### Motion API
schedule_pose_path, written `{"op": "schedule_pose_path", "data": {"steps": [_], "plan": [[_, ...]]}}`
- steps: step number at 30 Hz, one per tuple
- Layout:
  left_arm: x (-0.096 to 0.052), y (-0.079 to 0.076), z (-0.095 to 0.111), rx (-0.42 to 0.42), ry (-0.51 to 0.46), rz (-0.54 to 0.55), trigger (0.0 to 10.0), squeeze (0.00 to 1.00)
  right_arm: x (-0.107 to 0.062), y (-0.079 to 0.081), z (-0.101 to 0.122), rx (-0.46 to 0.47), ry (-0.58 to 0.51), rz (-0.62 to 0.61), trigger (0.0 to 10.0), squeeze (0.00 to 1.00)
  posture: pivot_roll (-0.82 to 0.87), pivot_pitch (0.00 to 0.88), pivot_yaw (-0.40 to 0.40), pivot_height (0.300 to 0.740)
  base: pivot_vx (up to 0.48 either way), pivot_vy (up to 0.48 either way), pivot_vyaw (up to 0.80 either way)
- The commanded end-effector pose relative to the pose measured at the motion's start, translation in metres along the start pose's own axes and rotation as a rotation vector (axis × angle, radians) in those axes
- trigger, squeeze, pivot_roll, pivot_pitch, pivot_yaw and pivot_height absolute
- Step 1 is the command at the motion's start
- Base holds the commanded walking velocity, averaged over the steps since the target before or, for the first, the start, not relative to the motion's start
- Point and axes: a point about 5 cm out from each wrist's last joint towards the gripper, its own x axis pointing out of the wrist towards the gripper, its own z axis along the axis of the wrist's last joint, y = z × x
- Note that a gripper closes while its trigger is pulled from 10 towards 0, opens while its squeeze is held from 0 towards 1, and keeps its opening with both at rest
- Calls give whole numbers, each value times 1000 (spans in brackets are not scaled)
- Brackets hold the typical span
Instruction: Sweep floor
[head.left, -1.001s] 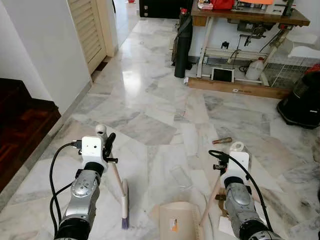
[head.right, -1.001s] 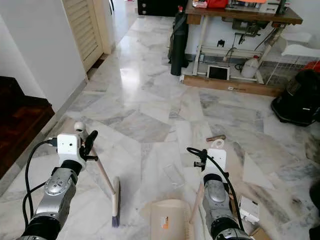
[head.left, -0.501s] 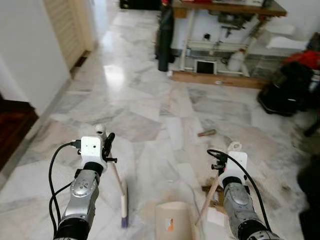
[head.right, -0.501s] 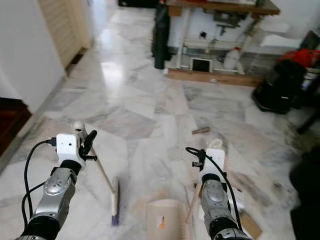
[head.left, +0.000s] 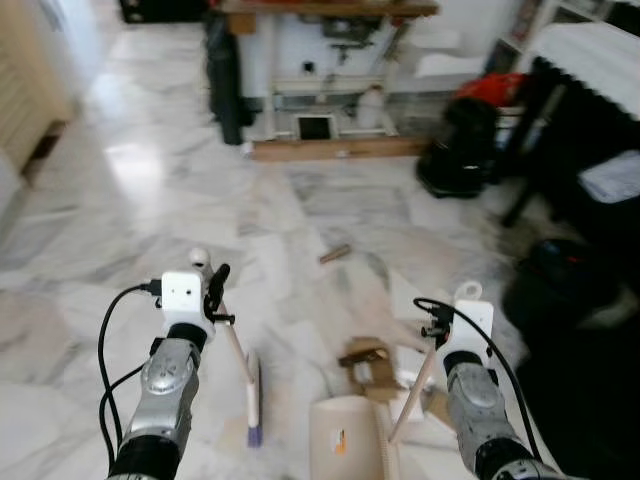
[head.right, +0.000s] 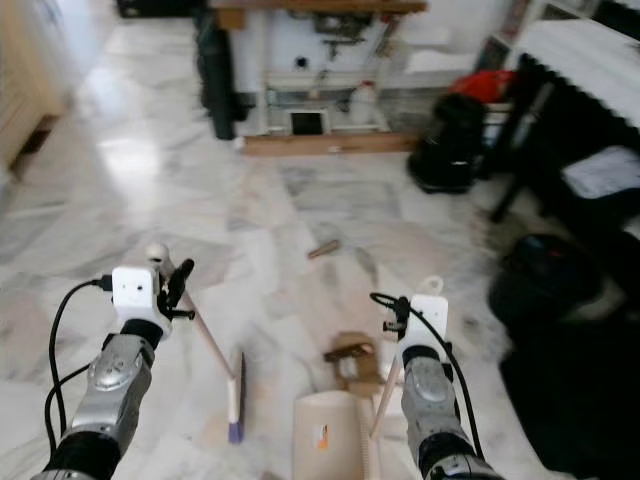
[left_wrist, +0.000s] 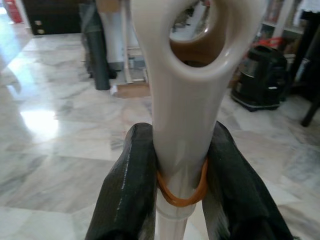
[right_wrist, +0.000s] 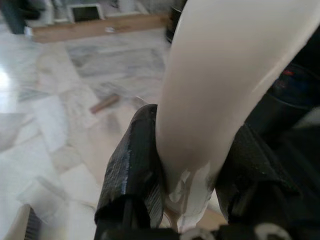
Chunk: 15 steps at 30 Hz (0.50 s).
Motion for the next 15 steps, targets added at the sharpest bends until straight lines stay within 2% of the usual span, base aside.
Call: {"op": "schedule_pose_path", "data": {"steps": [1,15], "plan": [[2,-4,5,2,-27,-11,10000,0,0,-2,0,-10,2,-2,10000,0,96,34,-36,740,0,-255,0],[3,0,8,4,-36,10,10000,0,-1,4,-2,-6,8,26,10000,0,95,34,-35,740,0,-17,0]]}}
